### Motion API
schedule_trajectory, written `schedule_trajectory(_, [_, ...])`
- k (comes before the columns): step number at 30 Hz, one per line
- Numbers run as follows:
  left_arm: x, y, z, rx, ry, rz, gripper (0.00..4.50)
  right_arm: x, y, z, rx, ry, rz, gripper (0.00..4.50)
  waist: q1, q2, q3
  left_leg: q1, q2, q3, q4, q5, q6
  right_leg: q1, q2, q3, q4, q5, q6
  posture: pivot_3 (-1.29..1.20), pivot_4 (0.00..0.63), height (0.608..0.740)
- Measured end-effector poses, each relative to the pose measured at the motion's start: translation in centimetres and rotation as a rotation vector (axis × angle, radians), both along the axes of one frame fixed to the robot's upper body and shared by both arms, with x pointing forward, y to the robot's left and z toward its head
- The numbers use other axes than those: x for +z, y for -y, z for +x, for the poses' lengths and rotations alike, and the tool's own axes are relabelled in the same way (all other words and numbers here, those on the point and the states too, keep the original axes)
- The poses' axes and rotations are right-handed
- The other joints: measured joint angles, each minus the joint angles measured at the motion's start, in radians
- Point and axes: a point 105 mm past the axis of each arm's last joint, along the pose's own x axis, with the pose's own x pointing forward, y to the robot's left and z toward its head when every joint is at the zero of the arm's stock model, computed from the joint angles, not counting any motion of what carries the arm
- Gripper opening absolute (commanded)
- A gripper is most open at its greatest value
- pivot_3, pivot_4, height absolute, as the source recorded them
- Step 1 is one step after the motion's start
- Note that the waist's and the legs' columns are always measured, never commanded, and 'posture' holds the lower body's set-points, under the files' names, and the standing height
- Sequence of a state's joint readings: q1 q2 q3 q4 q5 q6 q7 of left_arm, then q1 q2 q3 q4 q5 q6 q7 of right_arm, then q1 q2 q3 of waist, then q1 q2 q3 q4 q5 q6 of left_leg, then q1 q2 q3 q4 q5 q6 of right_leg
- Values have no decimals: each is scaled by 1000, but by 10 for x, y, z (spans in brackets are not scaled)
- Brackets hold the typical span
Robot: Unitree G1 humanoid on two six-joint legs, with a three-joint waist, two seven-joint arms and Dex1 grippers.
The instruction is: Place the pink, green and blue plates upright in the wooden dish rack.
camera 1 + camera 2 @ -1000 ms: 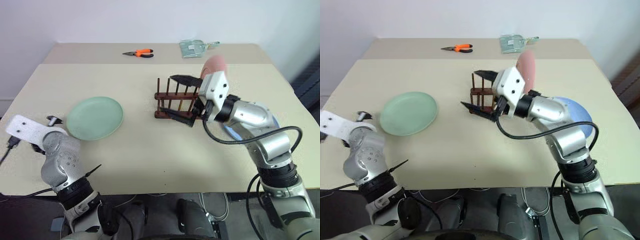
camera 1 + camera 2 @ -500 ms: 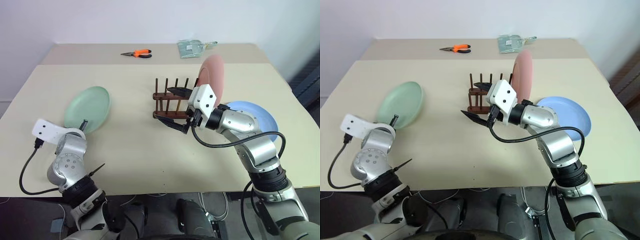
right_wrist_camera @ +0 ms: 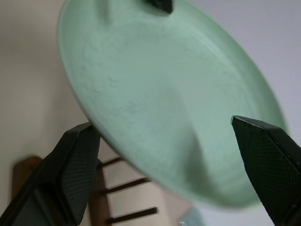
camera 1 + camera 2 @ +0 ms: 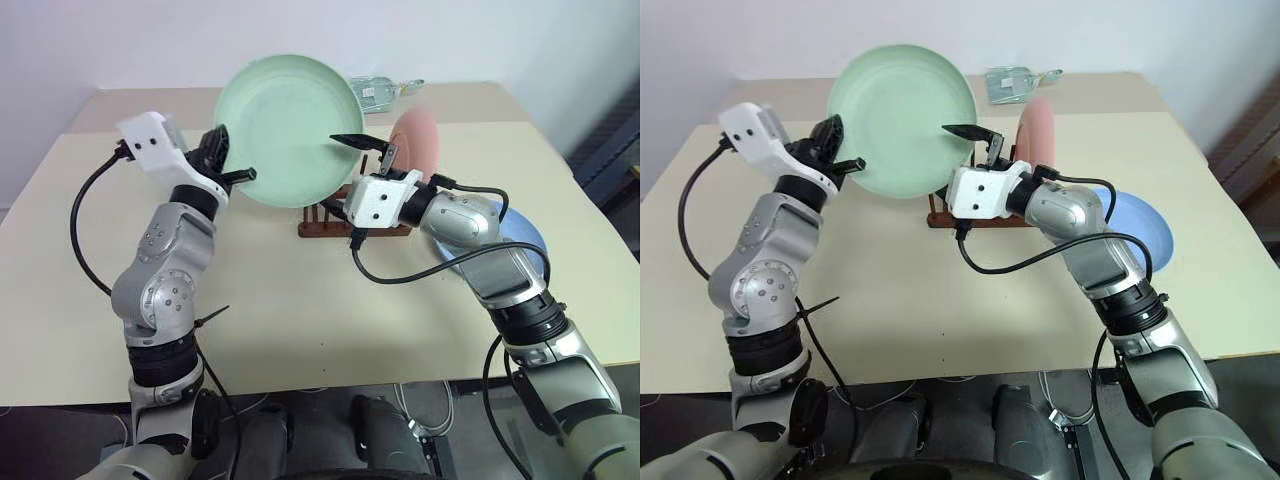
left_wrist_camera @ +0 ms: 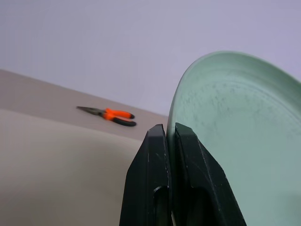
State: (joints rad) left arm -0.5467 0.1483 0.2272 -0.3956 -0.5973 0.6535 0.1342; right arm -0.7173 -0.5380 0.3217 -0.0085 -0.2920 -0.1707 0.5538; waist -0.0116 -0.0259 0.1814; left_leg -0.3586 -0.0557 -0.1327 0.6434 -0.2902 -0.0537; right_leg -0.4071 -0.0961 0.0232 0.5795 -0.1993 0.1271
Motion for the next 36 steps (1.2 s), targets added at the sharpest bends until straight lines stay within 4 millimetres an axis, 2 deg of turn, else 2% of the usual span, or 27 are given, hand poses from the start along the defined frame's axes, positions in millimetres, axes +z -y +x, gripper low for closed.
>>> schedule_trajectory(2, [-2,6,0,-22,-5,12,0,-8,-1,2,2,13,-38,3144,0,0,0,0,0,0,0,0,0,0,0,0,0,0,0,0,150,740])
schedule_trajectory(7, [-2,9,-1,-28,-7,13,0,-19,-3,1,19,42,-113,646,0,0,0,0,0,0,0,0,0,0,0,0,0,0,0,0,150,740])
schedule_trajectory(9, [-2,7,-1,-21,-13,-3,686,-23,-6,-1,39,58,-144,1,0,0,0,0,0,0,0,0,0,0,0,0,0,0,0,0,150,740])
schedule_trajectory(10, [-1,6,0,-21,-14,-34,978,-25,-8,-3,49,61,-155,0,0,0,0,0,0,0,0,0,0,0,0,0,0,0,0,0,150,740])
schedule_trajectory(13, [0,1,2,-20,-21,-168,2517,-25,-9,-3,48,69,-139,0,2,0,0,0,0,-1,1,0,0,0,0,0,0,0,0,0,150,740])
schedule_trajectory(15, [15,-22,2,61,44,-290,3539,-18,-7,0,28,70,-86,0,1,-2,1,-1,0,-1,1,0,0,0,0,0,0,0,0,0,150,740])
schedule_trajectory(17, [33,-56,-3,204,130,-305,3539,-6,-4,3,3,47,8,0,-4,-2,1,1,0,-1,0,0,-1,0,1,0,0,0,0,0,150,740])
schedule_trajectory(19, [44,-88,-10,353,197,-199,3539,9,-1,4,-11,2,150,0,-5,-2,1,2,1,0,-2,2,-2,0,2,1,0,0,-1,0,150,740])
schedule_trajectory(21, [42,-100,-12,417,200,-44,3539,23,-1,2,-3,-77,315,0,-3,-1,1,2,1,-1,-2,2,-3,0,2,1,0,0,-1,0,150,740])
schedule_trajectory(24, [15,-84,-5,340,131,206,3539,42,-1,-2,37,-285,632,0,7,-1,1,0,0,-2,-2,1,-1,0,2,1,0,0,-1,0,150,740])
schedule_trajectory(26, [-14,-59,-3,196,77,311,3539,51,5,-3,47,-432,828,0,13,-1,1,0,0,-3,-1,0,0,0,1,1,0,0,-3,0,150,740])
schedule_trajectory(29, [-60,-23,-14,-65,-15,463,3539,51,15,-2,14,-613,1029,0,7,1,2,0,0,-3,-3,0,0,-2,1,1,2,-1,-5,0,150,740])
schedule_trajectory(31, [-86,-4,-26,-224,-65,498,3539,45,22,-2,-33,-701,1123,0,1,2,2,1,1,-3,-5,1,-1,-3,1,1,2,-2,-7,0,150,740])
schedule_trajectory(33, [-95,11,-35,-331,-80,495,3539,38,28,-1,-81,-762,1169,0,-2,2,2,1,1,-3,-7,1,-1,-5,1,1,3,-3,-8,0,150,740])
schedule_trajectory(36, [-92,25,-44,-427,-48,519,3539,33,31,-2,-122,-808,1196,0,-3,3,2,2,1,-2,-9,1,-1,-5,1,1,2,-3,-9,0,150,740])
